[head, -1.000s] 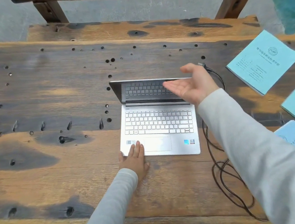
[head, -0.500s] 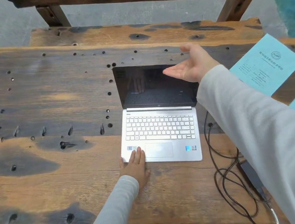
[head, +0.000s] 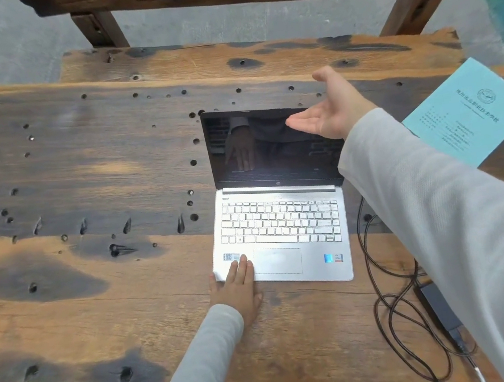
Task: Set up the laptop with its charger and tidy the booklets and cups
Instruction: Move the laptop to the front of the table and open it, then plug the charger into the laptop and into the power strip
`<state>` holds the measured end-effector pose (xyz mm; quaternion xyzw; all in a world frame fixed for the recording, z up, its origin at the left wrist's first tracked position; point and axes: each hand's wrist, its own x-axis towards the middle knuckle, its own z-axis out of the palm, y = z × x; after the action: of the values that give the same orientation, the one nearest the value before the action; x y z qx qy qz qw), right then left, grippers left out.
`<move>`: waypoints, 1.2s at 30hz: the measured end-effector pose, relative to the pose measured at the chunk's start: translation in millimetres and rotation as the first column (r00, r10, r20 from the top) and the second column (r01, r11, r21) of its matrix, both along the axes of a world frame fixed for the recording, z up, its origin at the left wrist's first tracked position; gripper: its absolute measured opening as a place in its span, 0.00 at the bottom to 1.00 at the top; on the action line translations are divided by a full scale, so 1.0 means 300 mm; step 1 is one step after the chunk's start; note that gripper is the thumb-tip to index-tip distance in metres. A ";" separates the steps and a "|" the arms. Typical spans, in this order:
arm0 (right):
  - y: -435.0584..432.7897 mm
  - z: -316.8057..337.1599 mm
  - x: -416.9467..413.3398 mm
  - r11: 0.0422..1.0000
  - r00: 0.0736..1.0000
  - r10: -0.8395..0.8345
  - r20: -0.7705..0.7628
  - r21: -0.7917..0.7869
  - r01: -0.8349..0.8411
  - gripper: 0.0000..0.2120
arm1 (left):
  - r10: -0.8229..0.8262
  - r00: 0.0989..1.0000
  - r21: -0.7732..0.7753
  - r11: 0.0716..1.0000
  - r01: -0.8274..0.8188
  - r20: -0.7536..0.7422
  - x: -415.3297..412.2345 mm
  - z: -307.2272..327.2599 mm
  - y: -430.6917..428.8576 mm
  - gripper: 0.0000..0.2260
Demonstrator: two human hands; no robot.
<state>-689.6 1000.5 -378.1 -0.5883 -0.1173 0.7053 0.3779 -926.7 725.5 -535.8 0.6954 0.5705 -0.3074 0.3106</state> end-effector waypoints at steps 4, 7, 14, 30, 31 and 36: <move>0.004 -0.001 -0.002 1.000 1.000 0.003 -0.005 0.009 -0.003 0.34 | -0.021 1.000 0.007 1.000 0.021 -0.014 -0.003 -0.005 0.003 0.32; 0.003 -0.002 -0.006 1.000 1.000 0.003 0.004 0.007 -0.003 0.34 | -0.023 0.999 0.000 1.000 0.023 -0.024 0.000 -0.002 0.011 0.32; -0.023 -0.023 -0.008 0.990 0.972 0.140 0.187 -0.004 -0.142 0.30 | -0.033 0.999 -0.018 0.999 0.032 -0.042 0.004 0.000 0.015 0.32; -0.557 -0.211 -0.102 0.810 0.347 0.301 0.888 -0.046 -0.584 0.33 | -0.139 0.990 0.257 0.958 0.128 0.023 0.003 0.126 0.121 0.32; -0.595 -0.217 -0.110 0.798 0.309 0.301 0.902 -0.061 -0.599 0.34 | -0.158 0.987 0.293 0.945 0.144 0.025 0.009 0.142 0.135 0.32; -0.749 -0.211 -0.120 0.820 0.208 0.285 0.936 -0.125 -0.558 0.37 | -0.228 0.973 0.427 0.885 0.188 0.043 0.044 0.218 0.173 0.33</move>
<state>-725.5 775.8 -441.4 -0.7733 -0.5505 0.2979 0.1013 -913.3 777.3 -470.5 0.8163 0.5304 -0.1767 0.1450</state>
